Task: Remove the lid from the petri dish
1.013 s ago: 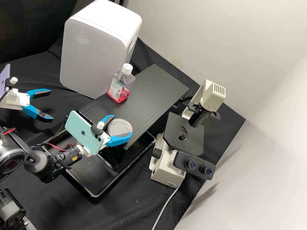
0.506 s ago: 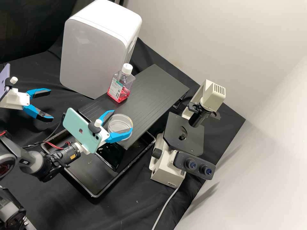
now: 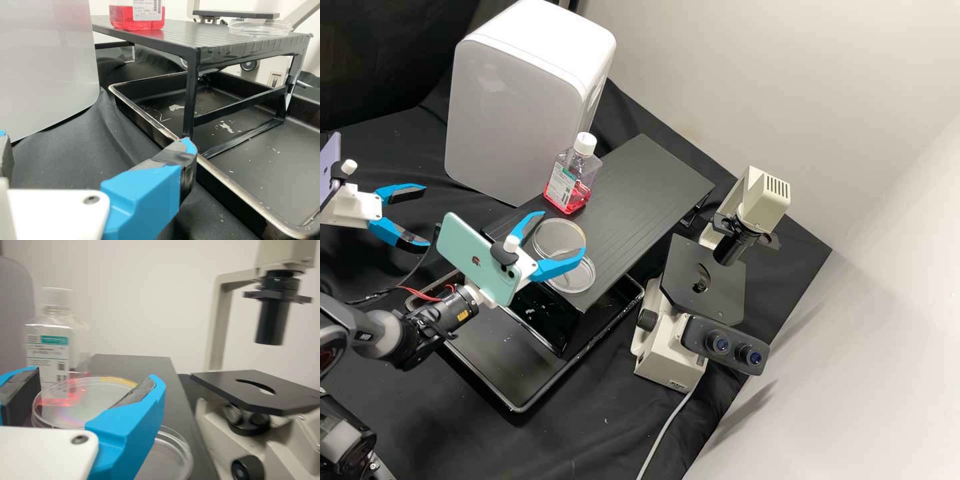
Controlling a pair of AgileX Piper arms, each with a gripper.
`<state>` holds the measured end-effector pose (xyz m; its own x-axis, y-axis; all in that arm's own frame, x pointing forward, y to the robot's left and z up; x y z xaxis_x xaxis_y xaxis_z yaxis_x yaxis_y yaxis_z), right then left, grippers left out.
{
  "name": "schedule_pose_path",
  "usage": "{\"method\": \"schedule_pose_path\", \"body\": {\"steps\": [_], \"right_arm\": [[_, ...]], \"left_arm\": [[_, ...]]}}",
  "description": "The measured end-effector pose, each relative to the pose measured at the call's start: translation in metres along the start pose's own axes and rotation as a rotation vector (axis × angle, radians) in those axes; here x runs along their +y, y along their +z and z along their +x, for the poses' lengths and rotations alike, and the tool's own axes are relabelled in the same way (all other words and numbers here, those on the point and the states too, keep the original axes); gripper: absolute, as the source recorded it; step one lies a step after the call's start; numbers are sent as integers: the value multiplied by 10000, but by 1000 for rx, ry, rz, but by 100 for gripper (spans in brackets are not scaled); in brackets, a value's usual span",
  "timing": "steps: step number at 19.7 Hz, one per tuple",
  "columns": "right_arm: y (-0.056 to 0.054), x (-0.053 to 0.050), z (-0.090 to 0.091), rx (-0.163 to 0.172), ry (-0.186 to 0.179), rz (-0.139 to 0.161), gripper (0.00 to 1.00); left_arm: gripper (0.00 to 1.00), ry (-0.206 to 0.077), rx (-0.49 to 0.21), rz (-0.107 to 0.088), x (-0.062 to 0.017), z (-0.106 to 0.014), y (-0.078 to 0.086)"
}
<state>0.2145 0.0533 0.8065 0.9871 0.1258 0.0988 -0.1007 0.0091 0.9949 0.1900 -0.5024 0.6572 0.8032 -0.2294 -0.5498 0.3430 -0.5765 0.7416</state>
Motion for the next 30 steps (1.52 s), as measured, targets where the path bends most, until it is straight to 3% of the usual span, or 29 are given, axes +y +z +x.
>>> {"method": "schedule_pose_path", "body": {"steps": [4,9,15,23,24,30], "right_arm": [[-112,-169,47,33,-58,-27,0],[-114,-281,59,27,-99,-47,0],[-84,-301,63,1,-98,-48,0],[-84,-301,63,1,-98,-48,0],[-84,-301,63,1,-98,-48,100],[-80,-297,64,0,-97,-49,100]], "left_arm": [[100,0,0,0,0,0,0],[100,0,1,0,0,0,-1],[100,0,1,0,0,0,-1],[100,0,1,0,0,0,-1],[100,0,1,0,0,0,-1],[100,1,2,-1,1,0,-2]]}}
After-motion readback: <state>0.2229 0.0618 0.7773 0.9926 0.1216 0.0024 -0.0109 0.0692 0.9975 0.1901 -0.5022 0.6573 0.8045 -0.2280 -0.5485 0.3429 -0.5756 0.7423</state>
